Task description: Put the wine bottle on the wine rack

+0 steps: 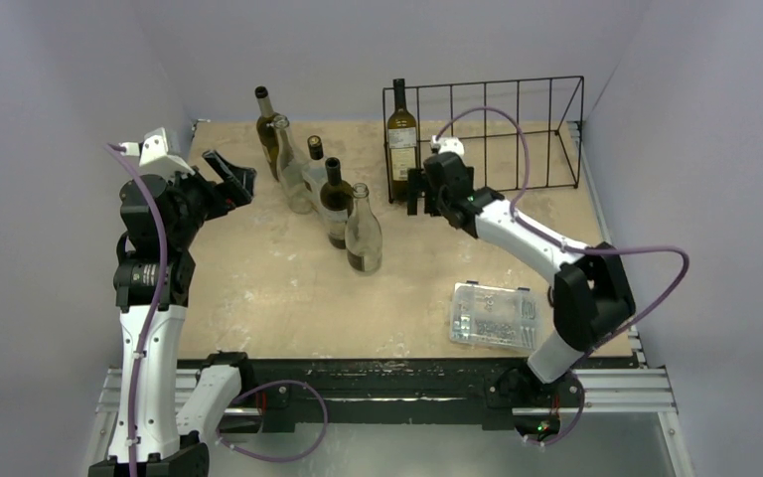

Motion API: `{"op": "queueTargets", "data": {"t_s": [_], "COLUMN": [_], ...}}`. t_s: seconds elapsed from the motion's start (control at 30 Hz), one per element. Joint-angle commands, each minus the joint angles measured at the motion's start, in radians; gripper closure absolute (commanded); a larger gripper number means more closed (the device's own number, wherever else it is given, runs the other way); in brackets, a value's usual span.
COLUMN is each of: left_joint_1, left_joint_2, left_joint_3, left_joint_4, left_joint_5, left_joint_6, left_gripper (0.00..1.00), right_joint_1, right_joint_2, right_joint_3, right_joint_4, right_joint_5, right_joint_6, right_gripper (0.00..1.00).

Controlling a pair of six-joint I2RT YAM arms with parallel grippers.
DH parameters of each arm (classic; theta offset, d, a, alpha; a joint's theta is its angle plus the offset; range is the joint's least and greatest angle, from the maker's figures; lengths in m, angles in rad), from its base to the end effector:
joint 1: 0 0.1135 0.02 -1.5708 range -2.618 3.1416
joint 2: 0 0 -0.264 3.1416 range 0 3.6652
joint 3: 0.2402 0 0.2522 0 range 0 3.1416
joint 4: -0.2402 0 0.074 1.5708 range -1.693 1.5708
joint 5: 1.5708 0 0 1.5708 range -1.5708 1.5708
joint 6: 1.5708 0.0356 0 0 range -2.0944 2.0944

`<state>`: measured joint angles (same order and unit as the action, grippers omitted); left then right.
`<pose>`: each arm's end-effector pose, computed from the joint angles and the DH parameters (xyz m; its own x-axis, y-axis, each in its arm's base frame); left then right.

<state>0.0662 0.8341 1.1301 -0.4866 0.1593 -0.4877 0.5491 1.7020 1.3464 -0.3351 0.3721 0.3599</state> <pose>0.1666 0.0054 0.4172 -0.2092 -0.4775 -0.8533 -0.0090 0.8736 -0.4867 0.3374 0.1913 0.2779 -0.5956 0.0202 -0.8030 -0.0399 0.9977 0.0547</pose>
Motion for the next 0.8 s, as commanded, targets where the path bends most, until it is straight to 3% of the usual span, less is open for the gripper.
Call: {"op": "queueTargets", "data": {"t_s": [0.0, 0.1, 0.2, 0.47, 0.77], "left_joint_1": [0.009, 0.009, 0.008, 0.002, -0.036], "left_joint_2": [-0.004, -0.009, -0.009, -0.002, 0.01], "left_joint_3": [0.003, 0.0, -0.002, -0.005, -0.001], "left_joint_4": [0.033, 0.037, 0.037, 0.037, 0.021], "left_joint_5": [0.032, 0.031, 0.029, 0.022, -0.018], "left_joint_6": [-0.027, -0.028, -0.028, -0.022, -0.003], "left_gripper": [0.09, 0.09, 0.09, 0.09, 0.1], "right_joint_1": [0.046, 0.067, 0.078, 0.326, 0.354], "right_joint_2": [-0.239, -0.401, -0.48, -0.55, -0.506], "right_joint_3": [-0.307, -0.552, -0.658, -0.706, -0.583], "right_joint_4": [0.226, 0.452, 0.525, 0.665, 0.672], "right_joint_5": [-0.063, -0.217, -0.406, -0.235, -0.188], "right_joint_6": [0.071, 0.057, 0.062, 0.017, -0.014], "right_gripper": [0.01, 0.01, 0.01, 0.01, 0.01]}}
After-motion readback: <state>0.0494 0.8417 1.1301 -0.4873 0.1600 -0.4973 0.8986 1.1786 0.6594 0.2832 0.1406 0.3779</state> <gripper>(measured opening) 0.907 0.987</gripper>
